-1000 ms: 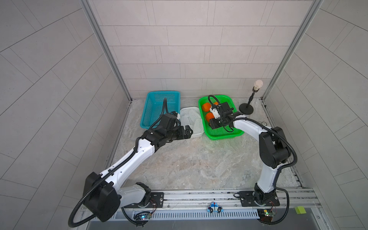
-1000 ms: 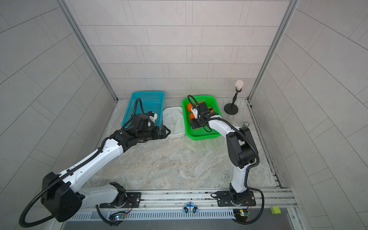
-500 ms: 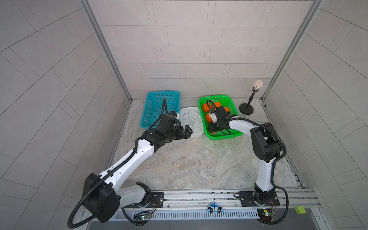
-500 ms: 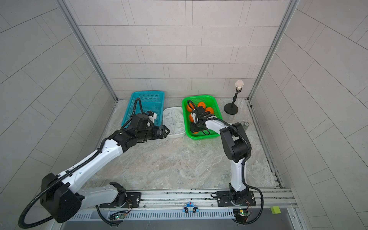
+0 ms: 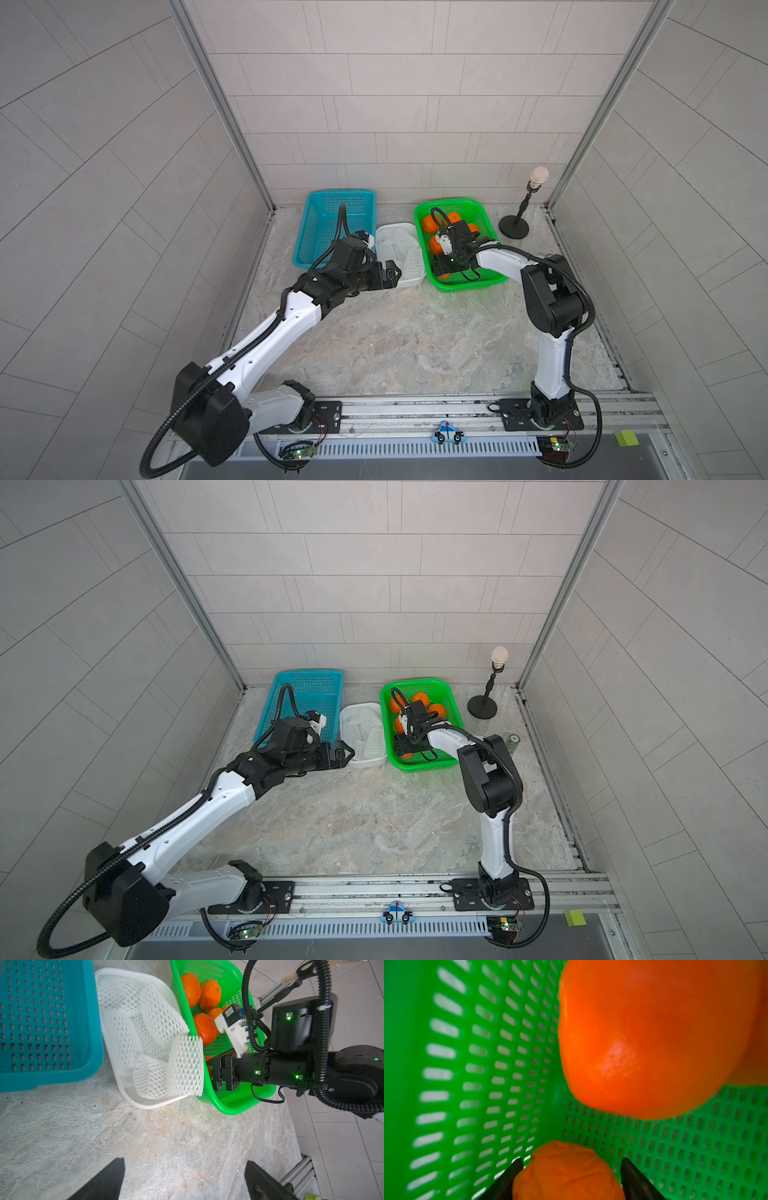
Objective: Remove foam nets from oranges
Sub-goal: Place the orange in the basket.
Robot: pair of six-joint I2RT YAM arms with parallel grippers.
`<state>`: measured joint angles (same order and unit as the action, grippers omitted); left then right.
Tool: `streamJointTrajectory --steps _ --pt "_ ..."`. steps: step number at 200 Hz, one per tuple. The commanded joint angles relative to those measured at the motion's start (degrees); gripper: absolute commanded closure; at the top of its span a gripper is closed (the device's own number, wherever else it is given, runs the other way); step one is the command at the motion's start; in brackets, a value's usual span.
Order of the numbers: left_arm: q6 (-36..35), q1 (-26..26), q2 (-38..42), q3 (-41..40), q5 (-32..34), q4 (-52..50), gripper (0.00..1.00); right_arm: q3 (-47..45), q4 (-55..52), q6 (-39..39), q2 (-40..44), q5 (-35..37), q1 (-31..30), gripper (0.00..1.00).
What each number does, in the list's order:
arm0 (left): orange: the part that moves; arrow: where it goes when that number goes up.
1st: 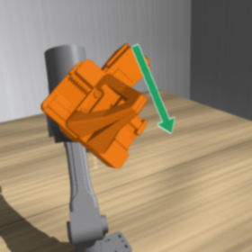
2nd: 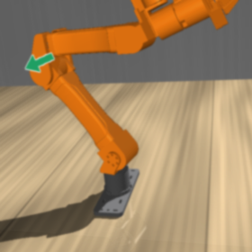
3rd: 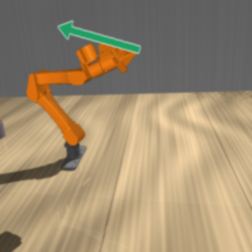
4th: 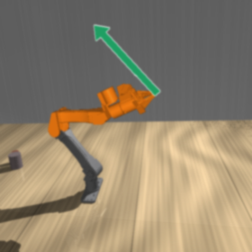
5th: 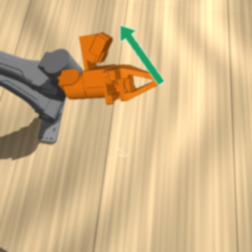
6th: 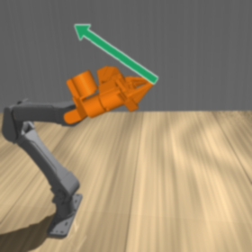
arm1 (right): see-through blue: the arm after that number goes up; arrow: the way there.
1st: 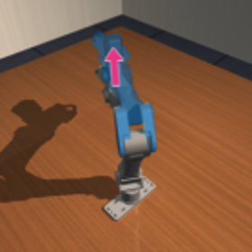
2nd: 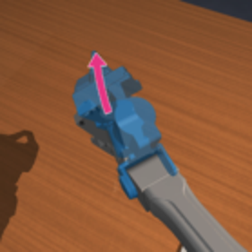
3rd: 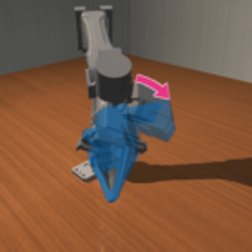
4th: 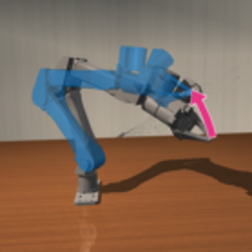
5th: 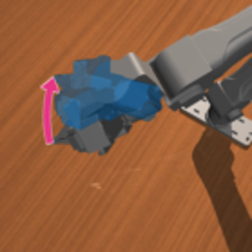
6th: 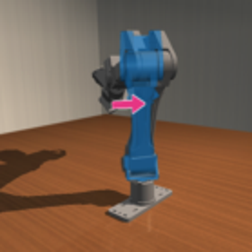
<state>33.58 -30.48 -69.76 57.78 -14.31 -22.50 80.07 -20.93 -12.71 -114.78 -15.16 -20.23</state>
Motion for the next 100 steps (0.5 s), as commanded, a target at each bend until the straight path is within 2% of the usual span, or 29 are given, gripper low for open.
streamJointTrajectory --steps 1,35,39,43,45,100 --pt "-0.61 -0.29 1.21 -0.82 0.97 0.92 0.02 1.14 -1.12 -0.3 0.99 0.74 -0.56 0.23" --pt "-0.54 -0.3 1.89 -1.13 1.7 1.3 0.02 0.96 -1.65 -0.39 2.83 1.57 -0.69 0.2" --pt "-0.54 -0.28 2.11 -1.1 1.75 1.36 0.02 0.96 -1.79 -0.39 3.06 1.65 -0.73 0.14" --pt "-0.54 -0.3 2.18 -1.22 1.9 1.41 0.02 0.96 -1.9 -0.36 3.36 1.69 -0.73 0.02" --pt "-0.54 -0.33 2.22 -1.25 1.95 1.41 0.02 0.96 -1.94 -0.34 3.47 1.71 -0.77 0.01" --pt "-0.6 -0.3 3.02 -1.73 2.29 2.12 0.02 0.2 -3.23 0.38 7.89 3.76 -1.43 0.0"
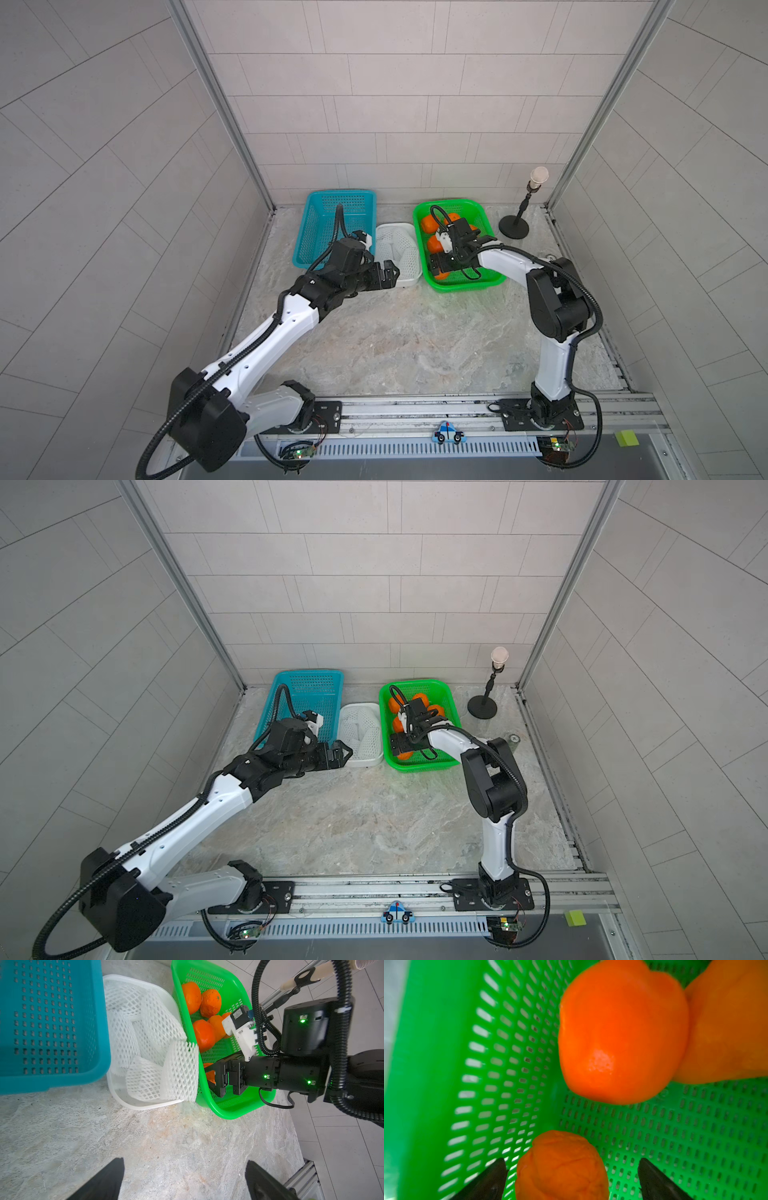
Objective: Remove foam nets from oranges
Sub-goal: Place the orange in the basket, then reset both arms
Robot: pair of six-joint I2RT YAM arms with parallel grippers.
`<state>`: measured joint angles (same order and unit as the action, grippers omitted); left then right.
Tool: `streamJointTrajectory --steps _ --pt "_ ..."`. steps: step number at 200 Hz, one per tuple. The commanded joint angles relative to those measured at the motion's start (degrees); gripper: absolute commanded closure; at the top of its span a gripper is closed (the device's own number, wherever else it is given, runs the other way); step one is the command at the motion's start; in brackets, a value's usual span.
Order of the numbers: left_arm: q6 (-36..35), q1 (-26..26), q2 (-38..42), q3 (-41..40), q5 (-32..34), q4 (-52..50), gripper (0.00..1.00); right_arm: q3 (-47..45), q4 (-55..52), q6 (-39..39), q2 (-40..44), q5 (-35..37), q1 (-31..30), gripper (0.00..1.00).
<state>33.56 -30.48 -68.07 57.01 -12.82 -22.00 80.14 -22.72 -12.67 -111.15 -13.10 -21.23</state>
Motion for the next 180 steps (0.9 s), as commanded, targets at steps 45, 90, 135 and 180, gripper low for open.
streamJointTrajectory --steps 45,90,135,180 --pt "-0.78 -0.28 2.65 -1.88 1.91 2.39 0.02 -0.98 -2.94 1.06 9.64 4.35 -1.07 0.0" --pt "-1.16 -0.29 4.66 -3.69 2.92 3.02 0.02 -6.82 -3.14 1.89 19.91 9.85 -1.97 0.0" --pt "-2.6 -0.27 5.95 -4.96 5.17 -0.17 0.02 -17.56 -0.62 4.55 32.56 18.89 -0.96 0.0" --pt "-3.26 -0.32 7.72 -5.63 6.34 -2.42 0.02 -19.37 -2.85 4.43 35.48 18.43 0.84 0.0"
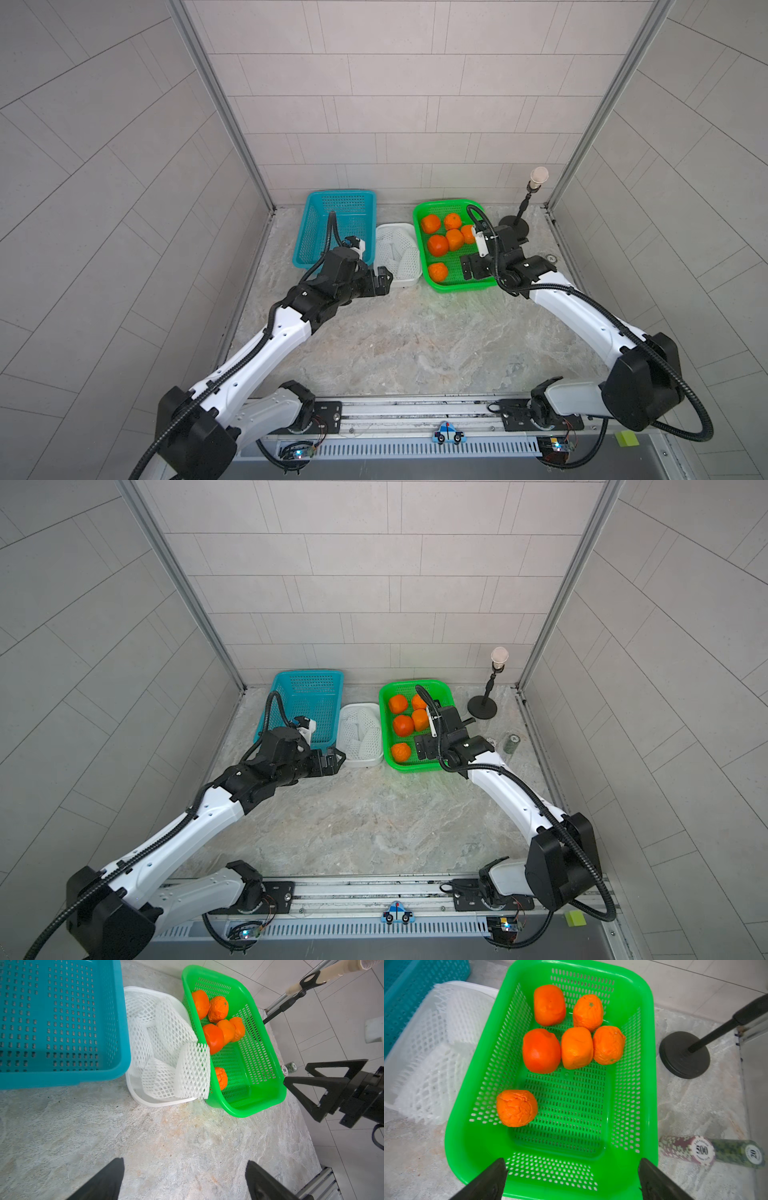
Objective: Remove foam nets from oranges
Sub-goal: Reset both arms
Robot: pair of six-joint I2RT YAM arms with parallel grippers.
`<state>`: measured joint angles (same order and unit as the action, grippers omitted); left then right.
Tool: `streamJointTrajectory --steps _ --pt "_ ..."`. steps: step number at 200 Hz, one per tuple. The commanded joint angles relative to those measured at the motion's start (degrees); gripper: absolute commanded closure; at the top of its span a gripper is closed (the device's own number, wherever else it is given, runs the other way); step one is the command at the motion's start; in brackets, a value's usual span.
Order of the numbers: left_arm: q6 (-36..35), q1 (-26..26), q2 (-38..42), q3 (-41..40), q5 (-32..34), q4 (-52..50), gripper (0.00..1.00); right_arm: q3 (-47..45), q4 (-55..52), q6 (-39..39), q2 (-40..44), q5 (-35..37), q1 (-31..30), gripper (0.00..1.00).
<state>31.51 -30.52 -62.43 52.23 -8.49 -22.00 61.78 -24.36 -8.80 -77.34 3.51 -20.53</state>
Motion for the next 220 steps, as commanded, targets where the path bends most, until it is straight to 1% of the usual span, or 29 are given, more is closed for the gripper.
streamJointTrajectory --steps 1,15,36,43,57,62,66,72,82,91,98,101,108,111,119,131,148,164,172,186,203,220 --pt "-1.24 -0.26 2.15 -0.87 2.09 -2.52 0.02 -1.25 -0.99 0.59 1.89 1.79 0.14 0.0" --pt "-2.19 -0.24 3.89 -1.29 3.83 -4.39 0.02 -5.05 2.12 1.3 5.69 1.49 0.13 0.0" --pt "-4.6 -0.24 7.74 -2.95 10.62 -7.88 0.02 -14.71 8.33 6.17 14.45 3.17 0.14 0.0" --pt "-5.32 -0.29 9.06 -3.67 14.83 -8.84 0.0 -18.6 10.5 7.89 17.73 3.99 0.14 0.0" --pt "-6.43 -0.16 11.51 -7.18 26.5 -8.03 0.0 -27.67 15.5 10.28 24.36 6.34 0.14 0.0" --pt "-7.4 -0.15 12.46 -8.76 30.4 -7.62 0.0 -30.7 17.38 11.23 26.47 7.54 0.13 0.01" --pt "-9.59 -0.23 13.28 -10.26 32.7 -7.08 0.0 -33.23 18.73 11.92 28.15 8.66 0.14 0.01" --pt "-12.86 -0.26 14.67 -13.57 36.43 -5.03 0.0 -36.27 20.75 13.13 30.5 10.07 0.1 0.02" --pt "-16.11 -0.16 17.32 -19.11 42.72 0.71 0.0 -39.88 22.97 13.37 34.1 11.87 0.18 0.03" --pt "-20.39 -0.15 20.88 -24.58 46.58 7.11 0.0 -42.62 24.76 12.9 36.49 13.83 0.24 0.05" --pt "-24.41 0.05 23.09 -29.38 48.62 14.04 0.0 -45.24 27.83 12.94 38.13 15.16 0.29 0.07" --pt "-26.85 0.36 23.88 -31.71 48.44 19.46 0.0 -46.37 29.3 12.95 38.69 15.67 0.32 0.06" --pt "-31.13 1.24 26.13 -35.73 45.77 25.27 0.0 -49.52 33.17 12.87 39.62 17.07 0.39 0.02" --pt "-31.65 1.84 26.77 -36.84 44.01 26.12 0.0 -50.42 35.04 12.72 39.97 17.7 0.38 0.0" --pt "-31.08 5.28 26.45 -37.91 38.97 26.71 0.0 -53.7 39.77 12.53 40.53 18.68 0.49 0.0" --pt "-30.07 10.52 21.2 -38.29 34.66 29.31 0.0 -56.34 44.72 13.15 41.11 19.37 0.93 0.0" --pt "-29.68 15.56 13.14 -37.03 31.94 33.74 0.0 -58.34 48.33 13.24 42.13 19.48 2.42 0.0" --pt "-29.49 19.26 5.99 -35.83 28.39 39.18 0.0 -59.97 53.56 11.68 41.2 17.12 5.91 0.0" --pt "-28.46 19.62 2.48 -35.04 28.77 41.74 0.0 -59.77 55.36 10.11 39.1 14.92 8.2 0.0" --pt "-30.8 19.62 -3.61 -32.03 27.79 45.42 0.0 -57.63 57.7 8.07 32.43 11.63 10.92 0.0" --pt "-33.76 19.87 -8.61 -30.71 27.06 50.78 0.0 -54.3 61.36 7.9 23.42 11.41 11.11 0.0" --pt "-34.02 20.48 -12.4 -29.9 26.08 55.88 0.0 -52.36 66.74 8.45 16.09 12.21 11.22 0.0"
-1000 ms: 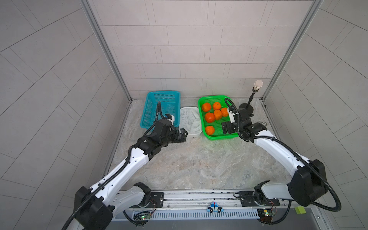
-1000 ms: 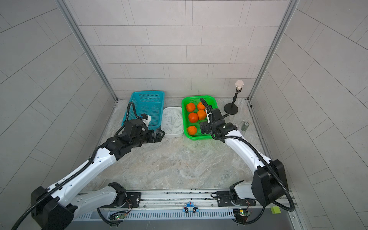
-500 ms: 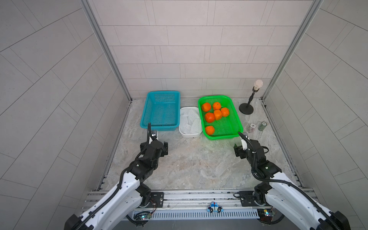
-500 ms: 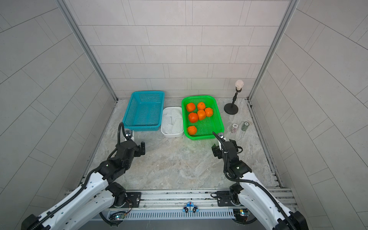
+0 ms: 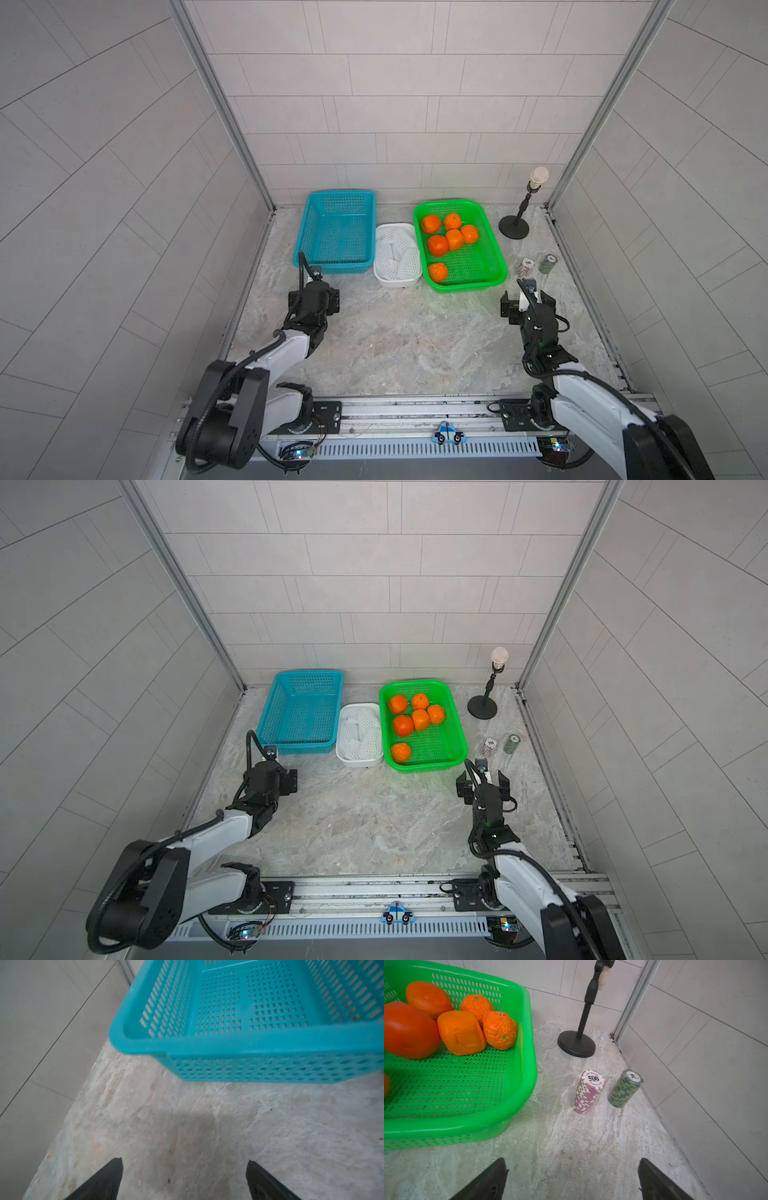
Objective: Remove foam nets from oranges
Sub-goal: Reset both arms
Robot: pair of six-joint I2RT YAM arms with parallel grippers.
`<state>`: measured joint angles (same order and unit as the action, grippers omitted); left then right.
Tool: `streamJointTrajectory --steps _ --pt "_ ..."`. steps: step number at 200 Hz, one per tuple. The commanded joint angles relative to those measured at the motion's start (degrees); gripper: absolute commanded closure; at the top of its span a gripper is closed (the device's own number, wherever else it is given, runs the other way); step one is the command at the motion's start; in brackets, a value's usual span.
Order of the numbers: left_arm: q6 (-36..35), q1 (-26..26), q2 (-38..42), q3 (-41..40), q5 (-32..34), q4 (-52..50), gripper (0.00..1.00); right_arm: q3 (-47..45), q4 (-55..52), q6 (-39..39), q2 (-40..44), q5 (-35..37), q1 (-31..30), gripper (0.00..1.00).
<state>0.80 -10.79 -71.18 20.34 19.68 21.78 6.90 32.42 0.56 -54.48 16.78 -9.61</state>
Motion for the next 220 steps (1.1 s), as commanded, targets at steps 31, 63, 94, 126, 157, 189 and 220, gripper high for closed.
streamJointTrajectory --steps 31,63,94,126,157,189,220 --pt "-5.93 0.94 -11.16 2.51 -3.14 21.34 0.0 6.42 15.62 -0.51 -15.94 -0.83 1.47 0.0" --pt "-1.15 3.65 -16.29 1.77 -0.62 27.26 0.0 12.15 10.85 -0.5 -21.71 -4.97 3.7 0.0" --pt "-0.67 4.45 -20.44 1.58 -0.36 33.79 0.0 13.16 16.33 -0.76 -30.18 -4.71 4.15 0.0" --pt "-0.36 4.76 -20.48 2.24 -0.1 32.7 0.0 16.81 10.93 -1.17 -32.09 -6.05 5.03 0.0" --pt "0.3 5.34 -20.56 2.71 -1.02 31.53 0.0 17.45 10.08 -1.29 -32.36 -5.99 5.04 0.0" --pt "1.0 6.44 -20.74 3.3 -2.72 30.39 0.0 17.59 9.69 -1.36 -32.37 -6.08 5.15 0.0" --pt "1.31 6.83 -21.09 3.74 -3.24 29.78 0.0 17.86 9.5 -1.38 -32.62 -6.16 5.13 0.0"
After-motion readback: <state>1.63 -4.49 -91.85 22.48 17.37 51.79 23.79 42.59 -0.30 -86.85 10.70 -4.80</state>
